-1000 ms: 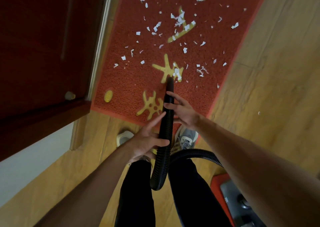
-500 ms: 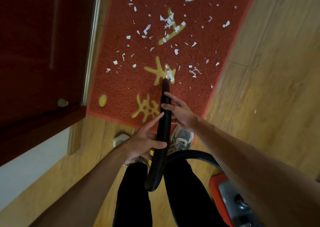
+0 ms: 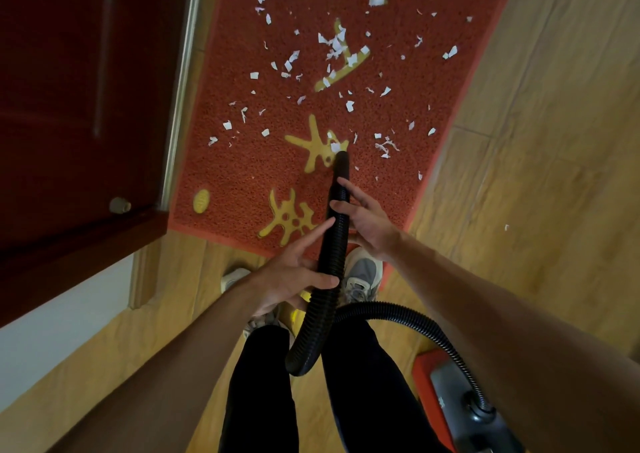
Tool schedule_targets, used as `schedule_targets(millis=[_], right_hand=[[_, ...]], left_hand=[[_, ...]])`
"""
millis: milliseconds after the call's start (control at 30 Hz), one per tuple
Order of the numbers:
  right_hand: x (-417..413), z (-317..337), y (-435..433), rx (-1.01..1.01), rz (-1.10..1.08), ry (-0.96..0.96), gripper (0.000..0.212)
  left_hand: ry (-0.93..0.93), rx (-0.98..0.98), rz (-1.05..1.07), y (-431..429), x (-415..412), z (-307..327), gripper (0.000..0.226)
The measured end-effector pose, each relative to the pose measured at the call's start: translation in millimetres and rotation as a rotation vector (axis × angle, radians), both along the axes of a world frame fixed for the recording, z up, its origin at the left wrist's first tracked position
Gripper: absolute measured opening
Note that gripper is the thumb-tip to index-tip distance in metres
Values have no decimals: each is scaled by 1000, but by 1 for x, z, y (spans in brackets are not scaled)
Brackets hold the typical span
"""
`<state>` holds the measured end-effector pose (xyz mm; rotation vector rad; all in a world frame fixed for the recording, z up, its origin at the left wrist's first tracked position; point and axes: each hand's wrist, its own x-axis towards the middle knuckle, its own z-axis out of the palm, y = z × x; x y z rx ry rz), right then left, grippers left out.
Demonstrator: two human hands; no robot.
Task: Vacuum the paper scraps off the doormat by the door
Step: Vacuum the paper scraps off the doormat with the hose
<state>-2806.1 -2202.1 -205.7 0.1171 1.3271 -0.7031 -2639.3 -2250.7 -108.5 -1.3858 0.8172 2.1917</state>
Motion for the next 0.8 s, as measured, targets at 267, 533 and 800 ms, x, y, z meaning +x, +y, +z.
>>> schedule_targets(millis=[267, 533, 800], right_hand=[[2, -2, -26, -57, 98, 32, 63], [-1, 0, -37, -55, 107, 54, 63], [-7, 7, -1, 38, -44, 58, 59]], left_hand=[[-33, -25, 60, -9, 3, -7, 93], [-31, -38, 58, -16, 3, -13, 91], [-5, -23, -84, -6, -7, -5, 91]])
